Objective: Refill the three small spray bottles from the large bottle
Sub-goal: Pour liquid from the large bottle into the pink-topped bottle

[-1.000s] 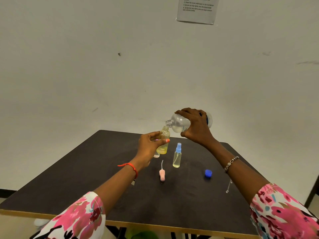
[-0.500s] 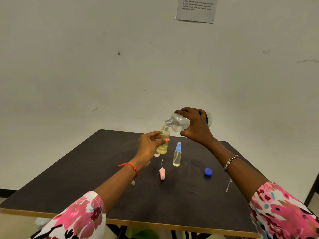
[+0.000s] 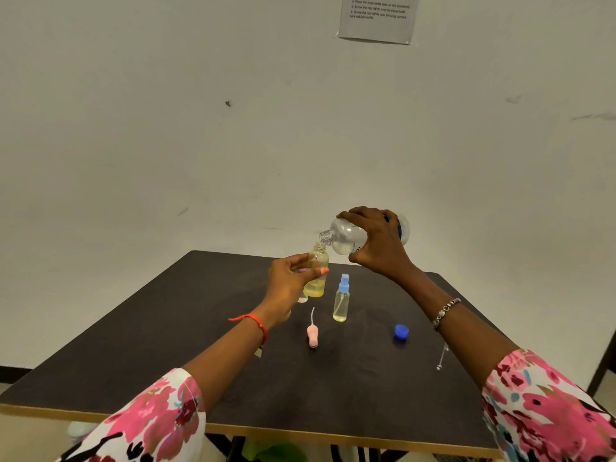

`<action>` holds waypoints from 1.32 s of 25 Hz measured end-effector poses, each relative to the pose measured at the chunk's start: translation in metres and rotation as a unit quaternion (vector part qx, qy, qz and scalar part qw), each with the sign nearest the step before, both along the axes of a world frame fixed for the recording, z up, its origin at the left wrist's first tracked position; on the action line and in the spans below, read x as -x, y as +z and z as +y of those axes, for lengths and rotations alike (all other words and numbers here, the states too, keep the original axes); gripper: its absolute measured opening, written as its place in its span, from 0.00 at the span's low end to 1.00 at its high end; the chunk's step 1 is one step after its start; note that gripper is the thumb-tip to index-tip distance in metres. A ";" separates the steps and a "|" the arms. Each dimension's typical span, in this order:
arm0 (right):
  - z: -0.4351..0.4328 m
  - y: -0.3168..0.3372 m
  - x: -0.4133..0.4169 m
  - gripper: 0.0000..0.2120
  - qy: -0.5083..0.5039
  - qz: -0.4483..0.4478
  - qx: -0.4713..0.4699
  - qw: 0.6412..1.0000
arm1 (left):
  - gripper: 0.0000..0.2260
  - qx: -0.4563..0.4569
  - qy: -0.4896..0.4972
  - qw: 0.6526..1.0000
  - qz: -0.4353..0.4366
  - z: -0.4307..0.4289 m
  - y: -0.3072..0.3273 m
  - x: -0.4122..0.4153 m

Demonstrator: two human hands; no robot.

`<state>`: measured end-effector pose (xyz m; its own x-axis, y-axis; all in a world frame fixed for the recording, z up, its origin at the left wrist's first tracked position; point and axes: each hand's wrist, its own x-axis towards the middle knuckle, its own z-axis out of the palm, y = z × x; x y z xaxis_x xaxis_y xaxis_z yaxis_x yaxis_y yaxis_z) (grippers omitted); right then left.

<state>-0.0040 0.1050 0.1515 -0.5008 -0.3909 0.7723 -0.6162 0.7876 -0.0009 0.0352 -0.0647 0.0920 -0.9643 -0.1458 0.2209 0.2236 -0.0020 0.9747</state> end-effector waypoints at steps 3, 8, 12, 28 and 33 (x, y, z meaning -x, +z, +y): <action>0.000 0.000 0.000 0.29 0.000 -0.002 0.000 1.000 | 0.24 -0.001 0.000 1.000 0.000 0.001 0.000 -0.001; -0.001 -0.001 -0.001 0.29 0.003 0.001 0.003 1.000 | 0.24 -0.001 -0.002 1.000 0.001 0.001 0.000 -0.002; -0.002 -0.001 -0.001 0.29 0.001 -0.003 0.001 1.000 | 0.24 0.002 0.001 1.000 -0.001 0.000 0.000 -0.003; -0.005 -0.002 -0.004 0.29 0.002 -0.010 -0.003 1.000 | 0.23 -0.001 0.006 1.000 0.003 -0.002 -0.001 -0.007; -0.004 -0.002 -0.004 0.29 0.007 -0.008 -0.002 1.000 | 0.23 -0.004 0.003 1.000 0.007 -0.002 0.000 -0.008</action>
<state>0.0002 0.1005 0.1495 -0.5065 -0.4010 0.7633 -0.6278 0.7784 -0.0077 0.0433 -0.0666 0.0915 -0.9603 -0.1527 0.2336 0.2376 -0.0080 0.9713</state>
